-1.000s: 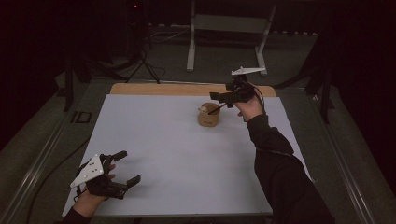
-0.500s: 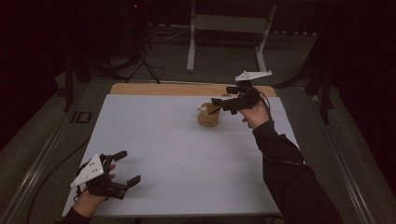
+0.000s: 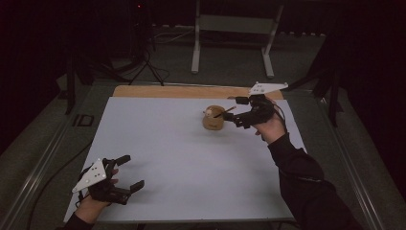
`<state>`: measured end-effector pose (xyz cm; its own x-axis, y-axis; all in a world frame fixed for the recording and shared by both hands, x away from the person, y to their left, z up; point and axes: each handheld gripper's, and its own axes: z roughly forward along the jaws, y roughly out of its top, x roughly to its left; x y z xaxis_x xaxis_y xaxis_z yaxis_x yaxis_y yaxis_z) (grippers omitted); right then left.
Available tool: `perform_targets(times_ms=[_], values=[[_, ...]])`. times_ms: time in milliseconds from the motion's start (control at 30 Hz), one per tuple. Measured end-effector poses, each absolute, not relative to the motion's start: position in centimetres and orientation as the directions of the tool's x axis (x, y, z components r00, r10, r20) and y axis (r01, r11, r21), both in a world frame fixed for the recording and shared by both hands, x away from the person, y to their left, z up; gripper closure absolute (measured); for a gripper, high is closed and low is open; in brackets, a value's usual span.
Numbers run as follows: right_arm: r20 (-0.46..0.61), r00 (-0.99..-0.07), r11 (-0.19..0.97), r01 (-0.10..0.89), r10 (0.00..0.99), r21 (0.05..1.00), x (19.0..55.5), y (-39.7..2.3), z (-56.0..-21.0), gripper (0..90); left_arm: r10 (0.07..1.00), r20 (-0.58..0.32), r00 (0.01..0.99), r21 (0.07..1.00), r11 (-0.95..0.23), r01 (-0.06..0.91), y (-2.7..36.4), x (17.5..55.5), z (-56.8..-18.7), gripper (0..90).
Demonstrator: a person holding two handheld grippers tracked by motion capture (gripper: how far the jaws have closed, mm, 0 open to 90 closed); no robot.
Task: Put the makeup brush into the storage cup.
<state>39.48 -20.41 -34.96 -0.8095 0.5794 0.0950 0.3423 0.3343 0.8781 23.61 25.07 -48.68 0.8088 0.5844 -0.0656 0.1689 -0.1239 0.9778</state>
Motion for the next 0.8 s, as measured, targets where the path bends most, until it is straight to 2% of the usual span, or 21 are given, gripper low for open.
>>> perform_targets(times_ms=[67, 433, 700, 800], values=[[0.071, -0.823, 0.352, 0.316, 0.563, 0.881, 38.4, -20.6, -35.4, 11.5, 0.584, -0.066, 0.809, 0.978, -0.123, 0.169, 25.1, 23.6, -48.7, 1.6], [0.09, -0.852, 0.37, 0.316, 0.515, 0.874, 35.9, -21.2, -37.8, 11.1, 0.585, -0.067, 0.809, 0.978, -0.124, 0.171, 25.0, 23.6, -48.7, 1.6], [0.125, -0.85, 0.345, 0.336, 0.512, 0.876, 34.3, -22.3, -39.7, 11.1, 0.585, -0.065, 0.809, 0.977, -0.127, 0.17, 25.0, 23.6, -48.7, 1.6], [0.09, -0.848, 0.357, 0.313, 0.523, 0.88, 33.4, -22.6, -40.7, 13.4, 0.585, -0.065, 0.809, 0.977, -0.127, 0.17, 25.0, 23.6, -48.7, 1.6]])
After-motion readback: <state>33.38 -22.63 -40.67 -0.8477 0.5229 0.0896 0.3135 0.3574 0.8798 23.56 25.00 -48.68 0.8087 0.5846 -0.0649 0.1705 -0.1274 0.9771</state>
